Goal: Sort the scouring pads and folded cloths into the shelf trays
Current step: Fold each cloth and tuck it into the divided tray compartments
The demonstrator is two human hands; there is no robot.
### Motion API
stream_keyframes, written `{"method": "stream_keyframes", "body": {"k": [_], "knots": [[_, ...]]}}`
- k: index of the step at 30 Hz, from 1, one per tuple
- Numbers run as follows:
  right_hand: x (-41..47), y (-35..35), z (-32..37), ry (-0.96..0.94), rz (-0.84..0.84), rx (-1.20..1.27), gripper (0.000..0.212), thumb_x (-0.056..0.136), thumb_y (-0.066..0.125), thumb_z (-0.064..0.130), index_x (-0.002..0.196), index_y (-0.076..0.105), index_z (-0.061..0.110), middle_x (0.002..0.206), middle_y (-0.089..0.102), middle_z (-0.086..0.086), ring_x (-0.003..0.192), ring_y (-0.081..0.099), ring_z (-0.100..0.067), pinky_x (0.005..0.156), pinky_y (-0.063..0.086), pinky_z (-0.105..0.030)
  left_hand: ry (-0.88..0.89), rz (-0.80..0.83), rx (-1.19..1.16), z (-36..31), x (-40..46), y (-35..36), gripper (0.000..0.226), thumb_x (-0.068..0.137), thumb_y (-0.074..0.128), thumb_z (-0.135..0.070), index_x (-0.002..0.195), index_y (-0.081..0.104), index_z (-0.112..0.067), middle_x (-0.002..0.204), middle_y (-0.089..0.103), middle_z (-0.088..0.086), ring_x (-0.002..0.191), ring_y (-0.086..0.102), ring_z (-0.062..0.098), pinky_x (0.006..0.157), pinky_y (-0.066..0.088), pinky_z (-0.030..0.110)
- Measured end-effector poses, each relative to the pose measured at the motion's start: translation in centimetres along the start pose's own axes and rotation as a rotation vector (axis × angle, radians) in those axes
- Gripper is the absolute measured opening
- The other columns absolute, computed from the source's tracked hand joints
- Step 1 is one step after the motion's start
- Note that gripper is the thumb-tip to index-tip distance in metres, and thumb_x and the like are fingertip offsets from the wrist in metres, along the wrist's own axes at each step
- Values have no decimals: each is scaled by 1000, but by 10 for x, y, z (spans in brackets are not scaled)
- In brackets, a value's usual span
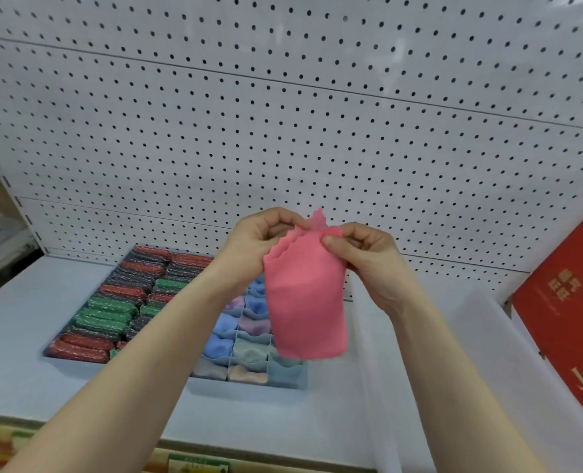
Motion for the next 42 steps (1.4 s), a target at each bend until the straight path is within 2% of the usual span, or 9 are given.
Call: {"method": "stream_keyframes", "body": {"k": [6,9,12,18,20,24,34,39,42], "knots": [[8,-1,3,-48,-165,-48,14,80,79,16,90,72,10,84,67,-5,79,56,-17,76,45,-30,12,56,80,-7,-2,5,26,97,47,6,92,64,-14,81,61,15,63,44,18,53,36,19],[12,-4,2,47,-8,-69,36,79,77,27,112,68,18,111,70,-1,98,66,-18,89,52,-32,37,80,114,-9,-3,4,27,97,45,7,91,62,-14,78,55,15,63,42,18,54,36,19],[12,-3,1,76,121,-92,27,80,75,28,104,73,17,105,73,-5,95,65,-19,88,51,-30,22,105,150,-8,-3,3,26,97,44,1,90,61,-17,73,56,4,63,43,15,55,36,18],[14,-9,-1,15,-127,-124,28,83,77,21,89,64,-3,65,51,2,60,42,-10,61,37,-21,-126,22,276,8,-2,-11,43,75,58,-64,114,61,-46,103,68,-18,83,65,-2,70,53,19],[12,-9,0,-2,-148,-120,18,85,76,19,86,67,3,69,55,-2,63,45,-12,60,37,-22,-96,-55,363,16,-4,-15,38,74,76,-45,110,66,-35,99,72,-10,87,68,4,79,58,31],[12,-12,2,9,-156,-152,4,85,76,17,85,73,17,65,56,1,58,47,-11,54,38,-19,-35,-241,205,20,-4,-20,14,90,67,-10,88,74,-22,80,75,3,78,68,17,91,54,50],[1,-19,37,51,189,-373,9,85,74,20,77,69,19,67,64,3,58,53,-8,58,44,-14,18,-123,72,10,-5,-27,14,86,69,-6,92,77,-17,87,76,1,80,70,9,74,55,19],[14,-10,26,65,-170,-682,12,82,72,18,77,64,10,72,65,-21,57,52,-14,58,42,-25,-87,-290,95,23,-5,-20,17,90,67,-11,81,76,-23,71,72,-3,64,61,8,71,55,32],[13,9,20,11,-284,-716,14,80,68,24,70,62,17,65,67,-11,51,47,-15,55,40,-25,-10,-347,144,19,-8,-2,12,87,69,-28,83,77,-35,73,70,-17,68,61,3,71,50,26]]}}
Point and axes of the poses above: each hand's wrist, its own x-axis towards the middle knuckle, its own y-axis out of the palm, z = x × y, the point moved 3 cm from there along x, towards the middle knuckle
